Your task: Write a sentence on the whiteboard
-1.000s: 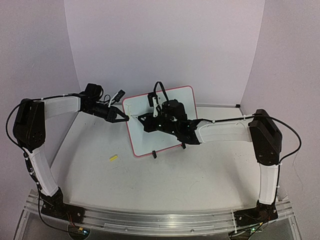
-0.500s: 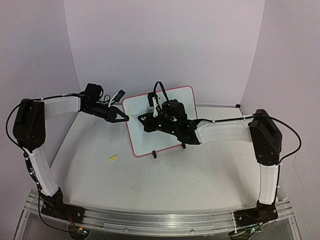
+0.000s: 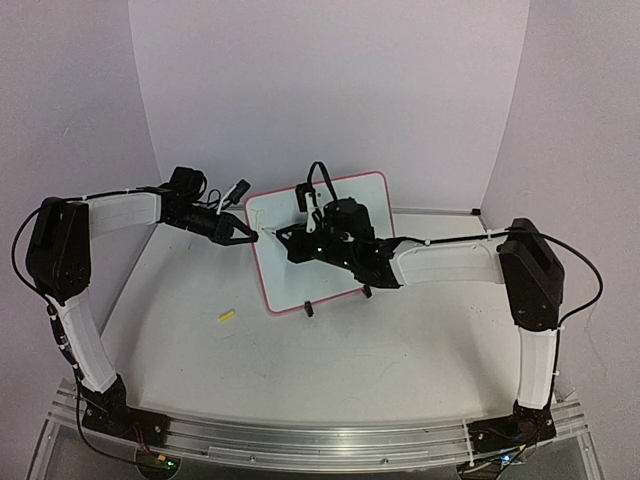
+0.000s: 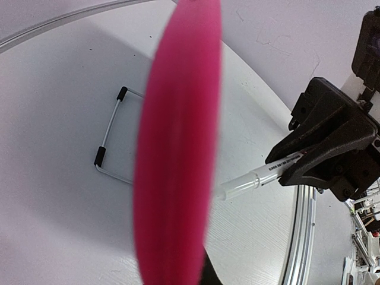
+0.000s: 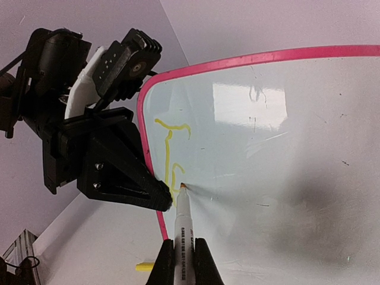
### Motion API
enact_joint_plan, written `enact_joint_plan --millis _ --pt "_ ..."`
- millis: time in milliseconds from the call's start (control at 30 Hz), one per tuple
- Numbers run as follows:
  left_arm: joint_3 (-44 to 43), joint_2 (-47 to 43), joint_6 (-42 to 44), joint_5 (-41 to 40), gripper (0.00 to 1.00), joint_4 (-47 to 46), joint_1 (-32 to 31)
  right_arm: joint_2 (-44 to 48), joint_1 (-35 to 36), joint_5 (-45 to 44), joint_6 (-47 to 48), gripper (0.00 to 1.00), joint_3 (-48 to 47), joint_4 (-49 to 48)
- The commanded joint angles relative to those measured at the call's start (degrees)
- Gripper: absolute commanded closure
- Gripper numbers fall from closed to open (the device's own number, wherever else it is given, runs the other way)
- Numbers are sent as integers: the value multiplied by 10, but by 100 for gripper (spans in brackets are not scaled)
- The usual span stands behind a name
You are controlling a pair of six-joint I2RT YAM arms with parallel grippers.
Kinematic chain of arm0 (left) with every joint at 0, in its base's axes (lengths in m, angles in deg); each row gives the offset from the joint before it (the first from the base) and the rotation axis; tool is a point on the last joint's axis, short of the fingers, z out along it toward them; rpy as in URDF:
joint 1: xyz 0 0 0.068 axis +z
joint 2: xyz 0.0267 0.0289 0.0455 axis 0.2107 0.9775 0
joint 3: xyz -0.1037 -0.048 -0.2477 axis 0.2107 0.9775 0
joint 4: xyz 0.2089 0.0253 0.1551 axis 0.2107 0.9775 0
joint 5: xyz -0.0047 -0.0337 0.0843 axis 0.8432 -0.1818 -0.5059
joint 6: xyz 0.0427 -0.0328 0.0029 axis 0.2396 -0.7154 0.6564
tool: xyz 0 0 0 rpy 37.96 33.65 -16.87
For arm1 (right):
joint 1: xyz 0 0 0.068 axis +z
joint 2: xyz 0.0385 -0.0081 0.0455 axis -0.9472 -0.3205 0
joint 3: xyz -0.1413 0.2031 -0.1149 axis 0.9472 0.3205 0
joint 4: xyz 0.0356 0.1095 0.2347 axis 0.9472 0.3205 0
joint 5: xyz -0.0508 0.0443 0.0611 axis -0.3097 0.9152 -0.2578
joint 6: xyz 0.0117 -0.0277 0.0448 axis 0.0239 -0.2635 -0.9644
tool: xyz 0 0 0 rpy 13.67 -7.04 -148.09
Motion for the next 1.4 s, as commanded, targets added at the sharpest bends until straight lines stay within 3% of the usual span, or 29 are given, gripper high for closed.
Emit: enact_joint_plan --millis 0,500,867,1367 --pt "-14 -9 21 -24 100 25 -10 19 -4 -25 5 100 -27 -10" --pt "-14 -8 23 -25 100 25 -10 18 -4 -12 5 100 -32 -17" --pt "-14 -9 23 -26 100 26 -10 78 -6 24 -9 100 36 -53" --pt "-15 -10 25 -28 100 28 -10 37 -26 40 -28 100 13 -37"
